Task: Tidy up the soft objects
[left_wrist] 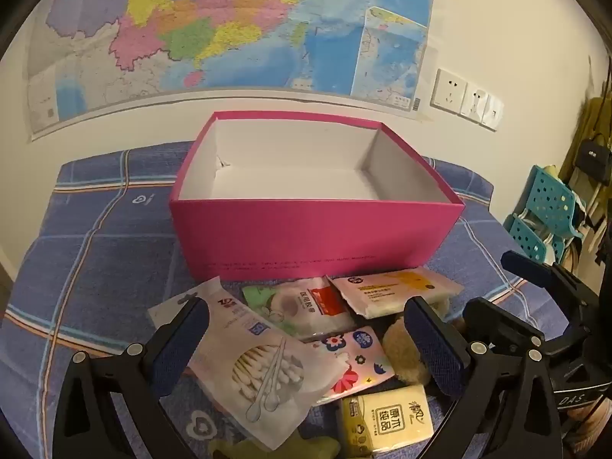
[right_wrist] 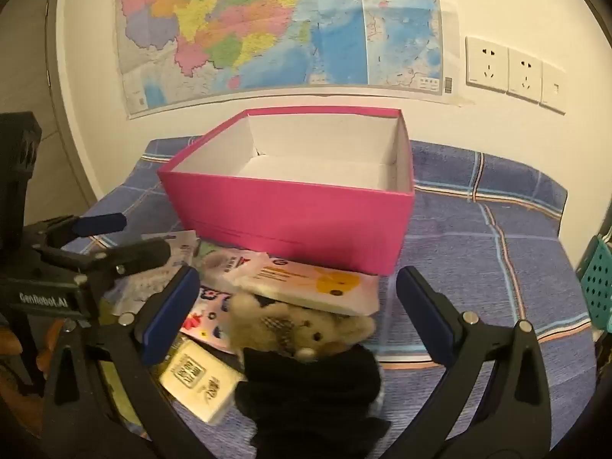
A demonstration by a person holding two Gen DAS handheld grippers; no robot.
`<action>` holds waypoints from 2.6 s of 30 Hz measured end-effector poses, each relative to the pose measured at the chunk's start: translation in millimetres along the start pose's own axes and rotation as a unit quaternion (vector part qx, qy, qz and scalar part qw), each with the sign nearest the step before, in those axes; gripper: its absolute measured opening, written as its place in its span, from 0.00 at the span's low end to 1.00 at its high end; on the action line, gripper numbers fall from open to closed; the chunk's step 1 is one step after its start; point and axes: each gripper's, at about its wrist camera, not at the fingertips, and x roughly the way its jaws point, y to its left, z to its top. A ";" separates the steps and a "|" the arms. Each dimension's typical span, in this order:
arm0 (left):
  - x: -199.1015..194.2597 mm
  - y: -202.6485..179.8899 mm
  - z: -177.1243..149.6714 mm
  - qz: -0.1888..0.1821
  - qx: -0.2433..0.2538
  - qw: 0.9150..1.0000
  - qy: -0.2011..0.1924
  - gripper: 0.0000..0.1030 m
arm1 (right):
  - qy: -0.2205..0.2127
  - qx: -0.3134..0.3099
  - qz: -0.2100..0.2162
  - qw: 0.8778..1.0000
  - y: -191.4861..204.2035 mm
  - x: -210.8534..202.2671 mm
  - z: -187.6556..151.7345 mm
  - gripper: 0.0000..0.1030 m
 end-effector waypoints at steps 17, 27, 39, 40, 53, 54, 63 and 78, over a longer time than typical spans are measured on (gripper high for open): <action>-10.3 12.0 -4.6 0.001 -0.018 1.000 -0.007 1.00 | 0.005 0.038 0.039 0.999 19.5 4.9 -4.7 1.00; -10.9 13.3 -5.8 0.001 -0.022 1.000 -0.009 1.00 | 0.008 0.039 0.049 0.998 22.2 6.8 -6.4 1.00; -9.3 15.4 -8.2 0.001 -0.023 1.000 -0.007 1.00 | 0.012 0.046 0.057 0.997 21.8 9.4 -6.9 1.00; -9.1 15.4 -8.2 0.001 -0.023 1.000 -0.006 1.00 | 0.012 0.047 0.058 0.997 21.8 9.1 -7.0 1.00; -8.4 14.8 -8.3 0.001 -0.023 1.000 -0.006 1.00 | 0.016 0.048 0.066 0.997 21.7 10.3 -7.3 1.00; -8.0 14.9 -8.4 0.001 -0.023 1.000 -0.005 1.00 | 0.016 0.048 0.067 0.996 21.7 10.5 -7.3 1.00; -7.5 15.7 -8.2 0.002 -0.023 1.000 -0.005 1.00 | 0.019 0.047 0.072 0.996 22.3 12.9 -6.0 1.00; -0.1 82.3 0.4 -0.001 -0.051 0.999 0.010 1.00 | 0.074 0.021 0.160 0.984 46.4 29.8 -10.0 0.64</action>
